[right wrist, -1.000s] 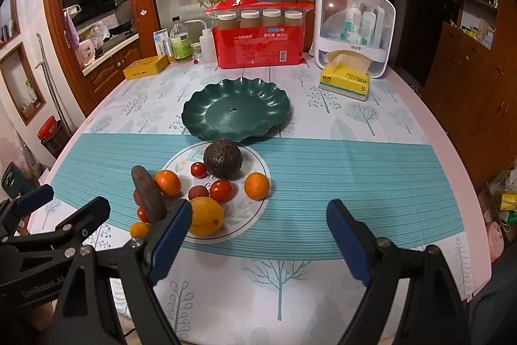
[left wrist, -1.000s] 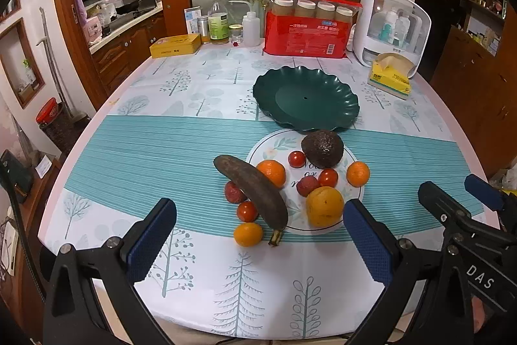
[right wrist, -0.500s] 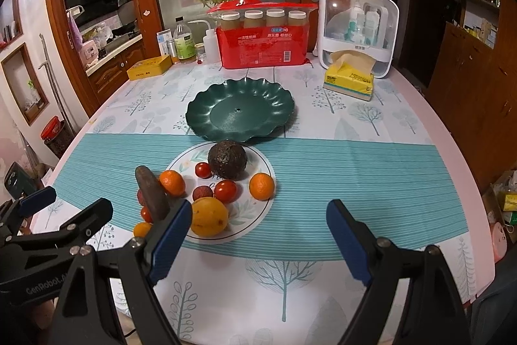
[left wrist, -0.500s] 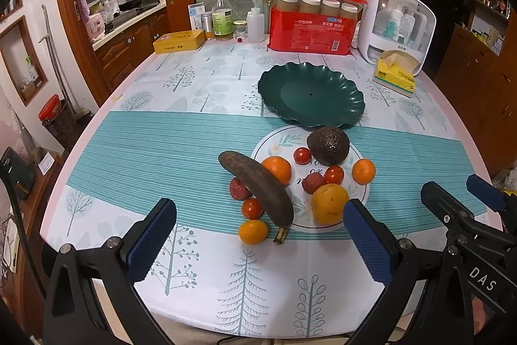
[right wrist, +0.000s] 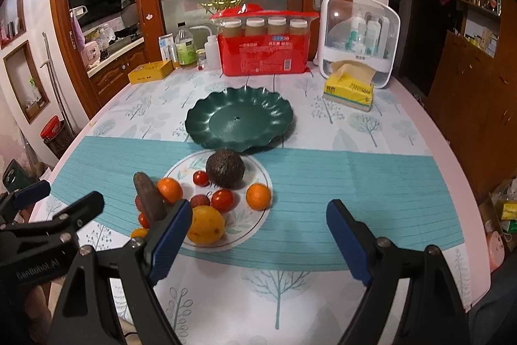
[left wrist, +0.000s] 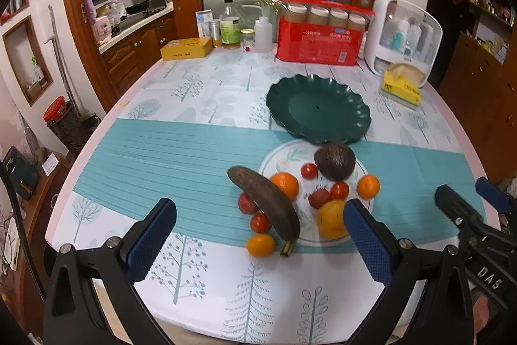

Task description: Organize fruits

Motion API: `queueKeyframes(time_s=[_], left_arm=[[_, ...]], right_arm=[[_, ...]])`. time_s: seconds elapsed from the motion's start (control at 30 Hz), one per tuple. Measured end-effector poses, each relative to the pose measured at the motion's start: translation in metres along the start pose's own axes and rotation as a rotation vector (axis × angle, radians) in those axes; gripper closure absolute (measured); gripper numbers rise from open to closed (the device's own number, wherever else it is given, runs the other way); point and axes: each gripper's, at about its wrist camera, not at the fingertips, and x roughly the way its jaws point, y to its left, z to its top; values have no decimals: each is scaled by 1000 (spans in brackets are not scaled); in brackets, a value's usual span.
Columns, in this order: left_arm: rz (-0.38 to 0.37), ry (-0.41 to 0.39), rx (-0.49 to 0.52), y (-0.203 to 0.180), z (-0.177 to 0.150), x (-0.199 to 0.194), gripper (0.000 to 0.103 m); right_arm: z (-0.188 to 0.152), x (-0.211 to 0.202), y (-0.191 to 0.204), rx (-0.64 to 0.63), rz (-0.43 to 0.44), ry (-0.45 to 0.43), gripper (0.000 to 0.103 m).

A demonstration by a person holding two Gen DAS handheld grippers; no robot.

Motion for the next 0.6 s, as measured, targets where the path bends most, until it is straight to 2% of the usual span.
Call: queueKeyframes(time_s=[0.13, 0.4, 0.53, 0.6], left_arm=[[22, -23, -2, 3, 12, -6, 1], [55, -81, -1, 9, 33, -16, 1], [51, -65, -4, 15, 41, -4, 1], [44, -48, -12, 19, 43, 5, 1]], right_arm=[[16, -7, -4, -9, -9, -38, 17], [50, -24, -9, -43, 25, -122, 17], [55, -22, -11, -66, 16, -155, 17], [55, -11, -14, -66, -2, -141, 17]])
